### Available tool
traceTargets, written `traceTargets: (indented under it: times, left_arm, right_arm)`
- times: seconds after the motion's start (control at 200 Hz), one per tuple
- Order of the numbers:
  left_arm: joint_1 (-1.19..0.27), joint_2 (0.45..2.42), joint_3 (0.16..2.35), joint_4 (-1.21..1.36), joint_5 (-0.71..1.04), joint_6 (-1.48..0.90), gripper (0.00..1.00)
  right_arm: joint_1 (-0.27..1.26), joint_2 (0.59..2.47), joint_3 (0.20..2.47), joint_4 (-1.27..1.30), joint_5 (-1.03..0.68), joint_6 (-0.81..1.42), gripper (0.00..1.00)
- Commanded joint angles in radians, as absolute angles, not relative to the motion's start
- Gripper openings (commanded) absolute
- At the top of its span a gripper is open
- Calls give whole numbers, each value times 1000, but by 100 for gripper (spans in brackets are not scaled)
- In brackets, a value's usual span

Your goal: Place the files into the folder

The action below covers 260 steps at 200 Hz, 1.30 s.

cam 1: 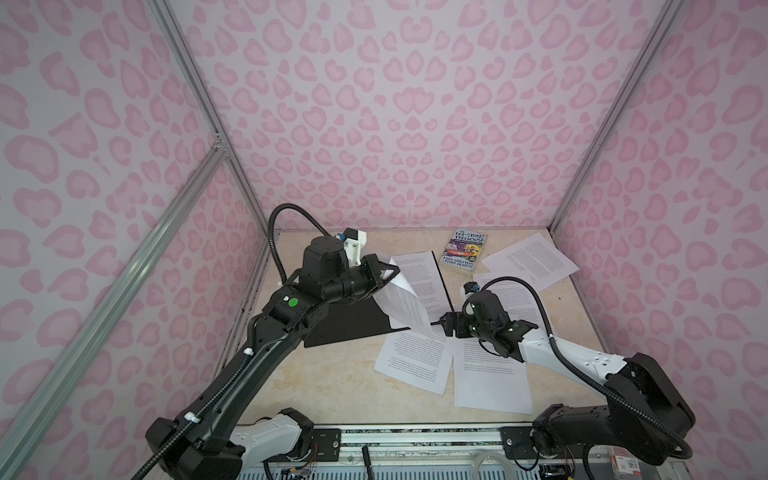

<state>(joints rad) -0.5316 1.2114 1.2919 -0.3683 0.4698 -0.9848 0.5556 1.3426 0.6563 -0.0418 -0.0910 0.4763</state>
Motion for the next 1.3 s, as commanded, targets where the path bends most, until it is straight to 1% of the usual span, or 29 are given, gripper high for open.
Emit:
traceTargets:
  times: [0.0, 0.165, 0.305, 0.375, 0.45, 0.57, 0.725, 0.845, 0.94, 1.025, 1.165, 1.295]
  left_arm:
    - [-547, 1284, 1354, -237, 548, -990, 3]
    - [-551, 1350, 1424, -233, 554, -963, 3]
    - [-544, 1348, 1400, -264, 511, -940, 3]
    - [-527, 1320, 1352, -269, 468, -949, 3]
    - [-490, 1281, 1246, -276, 425, -970, 3]
    - [-399, 1217, 1077, -274, 398, -1004, 3]
    - [-289, 1147, 858, -257, 352, -986, 3]
    - [-207, 1207, 741, -228, 318, -929, 3]
    - [-136, 1319, 685, -179, 369, -905, 3]
    - [-120, 1386, 649, -130, 369, -897, 3]
    - [-119, 1409, 619, -79, 321, -884, 3]
    - [-120, 1388, 591, -59, 280, -882, 3]
  right_arm:
    - [545, 1341, 641, 0, -97, 452, 99]
    - [535, 1352, 648, -2, -97, 442, 99]
    - [533, 1346, 644, -2, -83, 438, 99]
    - [530, 1344, 643, 0, -82, 436, 99]
    - [529, 1341, 640, 0, -84, 435, 99]
    - [529, 1340, 639, 1, -77, 432, 99]
    - [529, 1350, 634, 11, -76, 433, 99]
    - [531, 1362, 631, 27, -99, 435, 99]
    - [532, 1355, 609, 49, -141, 443, 99]
    - [548, 1339, 611, 45, -149, 443, 99]
    - [594, 1341, 739, -56, -170, 421, 96]
    - [609, 1418, 867, -101, -284, 440, 97]
